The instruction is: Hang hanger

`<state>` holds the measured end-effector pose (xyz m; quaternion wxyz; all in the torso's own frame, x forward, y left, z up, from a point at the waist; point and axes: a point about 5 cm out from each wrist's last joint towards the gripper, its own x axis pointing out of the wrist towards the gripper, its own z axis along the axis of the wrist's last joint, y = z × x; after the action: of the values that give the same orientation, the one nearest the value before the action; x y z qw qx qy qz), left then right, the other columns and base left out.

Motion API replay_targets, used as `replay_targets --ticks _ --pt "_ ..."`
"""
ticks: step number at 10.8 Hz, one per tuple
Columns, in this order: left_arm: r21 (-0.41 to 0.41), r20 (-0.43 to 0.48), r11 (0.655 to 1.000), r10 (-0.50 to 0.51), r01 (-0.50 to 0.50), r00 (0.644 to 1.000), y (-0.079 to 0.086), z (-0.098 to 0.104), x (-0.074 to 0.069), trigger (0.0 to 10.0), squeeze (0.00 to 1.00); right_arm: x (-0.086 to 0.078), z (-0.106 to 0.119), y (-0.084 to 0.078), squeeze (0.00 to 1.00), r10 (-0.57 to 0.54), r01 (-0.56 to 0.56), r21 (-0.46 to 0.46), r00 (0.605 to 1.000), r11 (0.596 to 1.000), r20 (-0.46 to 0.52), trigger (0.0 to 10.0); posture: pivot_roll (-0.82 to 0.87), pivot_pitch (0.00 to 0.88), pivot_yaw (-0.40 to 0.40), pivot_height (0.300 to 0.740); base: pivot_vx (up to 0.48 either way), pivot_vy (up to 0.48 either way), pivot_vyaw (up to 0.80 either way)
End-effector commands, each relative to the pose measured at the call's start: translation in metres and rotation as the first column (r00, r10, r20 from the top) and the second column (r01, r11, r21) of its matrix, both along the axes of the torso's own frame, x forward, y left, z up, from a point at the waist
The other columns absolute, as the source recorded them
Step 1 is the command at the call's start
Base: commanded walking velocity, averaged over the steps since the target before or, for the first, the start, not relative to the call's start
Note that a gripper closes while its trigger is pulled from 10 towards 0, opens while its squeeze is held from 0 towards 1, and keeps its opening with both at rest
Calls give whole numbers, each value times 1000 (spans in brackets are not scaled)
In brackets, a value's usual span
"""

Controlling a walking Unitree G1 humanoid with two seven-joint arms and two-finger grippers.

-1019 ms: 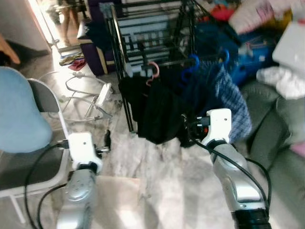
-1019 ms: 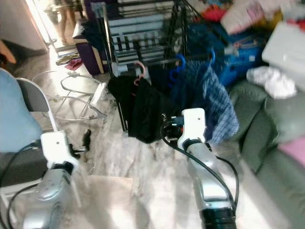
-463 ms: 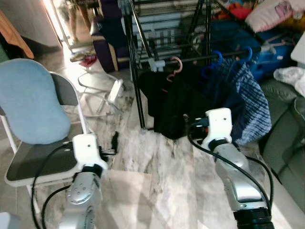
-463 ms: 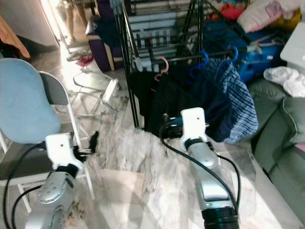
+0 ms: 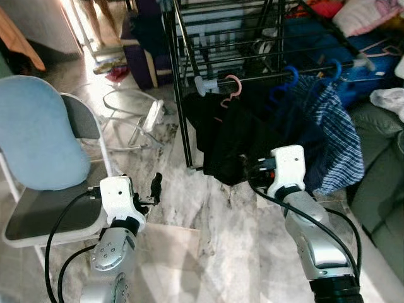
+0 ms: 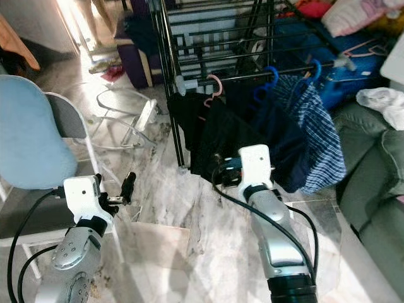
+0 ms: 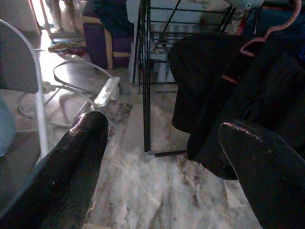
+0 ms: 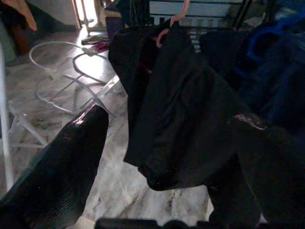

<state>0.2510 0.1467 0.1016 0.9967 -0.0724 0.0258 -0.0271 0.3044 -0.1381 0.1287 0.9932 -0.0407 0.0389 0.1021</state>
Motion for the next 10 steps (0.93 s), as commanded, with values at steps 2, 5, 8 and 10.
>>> replay_targets --ticks 2,5,8,10 --pt "-1 12 1000 -1 1 1000 1 2 -1 10000 0 0 1 5 0 26 -26 -15 1000 1000 -1 10000 -92 49 69 740 352 0 0" --pt "-4 16 1000 -4 4 1000 0 3 -1 10000 0 -1 0 7 0 30 -28 -58 999 998 24 10000 -92 49 69 740 370 0 0" --pt "-4 16 1000 -4 5 1000 0 3 -1 10000 0 -1 0 7 0 30 -28 -62 999 998 27 10000 -92 49 69 740 375 0 0" --pt "-3 16 1000 -4 4 1000 0 3 -1 10000 0 -1 0 7 0 30 -28 -61 999 998 28 10000 -92 49 69 740 375 0 0"
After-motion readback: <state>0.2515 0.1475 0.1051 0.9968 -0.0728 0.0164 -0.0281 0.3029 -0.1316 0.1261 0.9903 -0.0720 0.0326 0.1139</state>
